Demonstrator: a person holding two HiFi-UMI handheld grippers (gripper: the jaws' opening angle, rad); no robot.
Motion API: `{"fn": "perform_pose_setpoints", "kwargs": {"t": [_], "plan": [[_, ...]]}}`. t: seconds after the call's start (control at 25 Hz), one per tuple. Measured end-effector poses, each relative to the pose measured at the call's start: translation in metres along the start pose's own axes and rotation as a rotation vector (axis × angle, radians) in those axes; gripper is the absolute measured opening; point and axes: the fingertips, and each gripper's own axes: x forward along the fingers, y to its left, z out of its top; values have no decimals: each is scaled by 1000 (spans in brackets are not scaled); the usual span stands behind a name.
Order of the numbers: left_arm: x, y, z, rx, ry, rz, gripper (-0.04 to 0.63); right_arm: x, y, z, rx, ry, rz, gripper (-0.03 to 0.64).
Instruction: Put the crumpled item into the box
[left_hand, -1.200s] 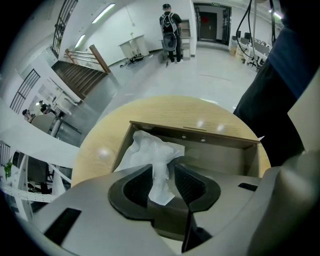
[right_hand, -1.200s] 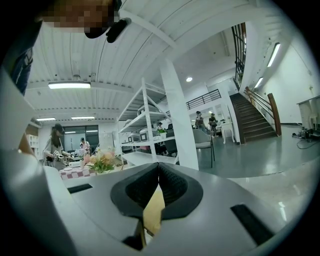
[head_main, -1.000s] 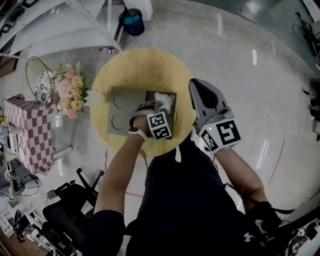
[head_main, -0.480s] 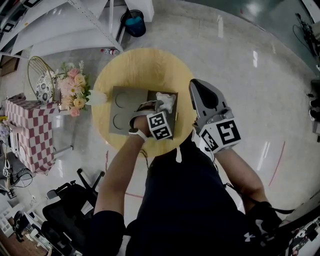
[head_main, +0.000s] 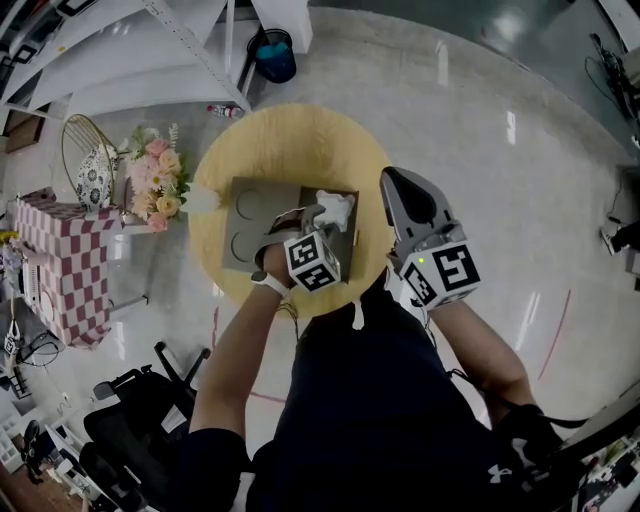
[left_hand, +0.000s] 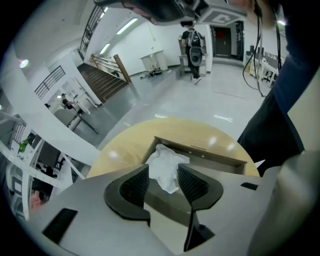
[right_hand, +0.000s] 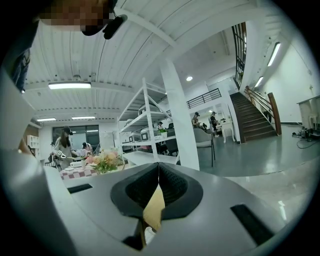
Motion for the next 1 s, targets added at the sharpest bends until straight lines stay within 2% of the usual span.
{"fn": "perform_pose_setpoints", "kwargs": {"t": [0.44,0.68,0.84,1.0], "plan": [[-113,43,52,-288,-306,146,183,-2,11,8,-11,5,12,13],[-201,80,76,-486,-558,300,126,-6,12,13,-16,28,-1,14],[-252,97,80,-569,-680,399,96,-10,14,21,-15,18,3,14],[-301,121,74,-697,-805,528,47,-12,20,39,-10,-9,17,14]]}}
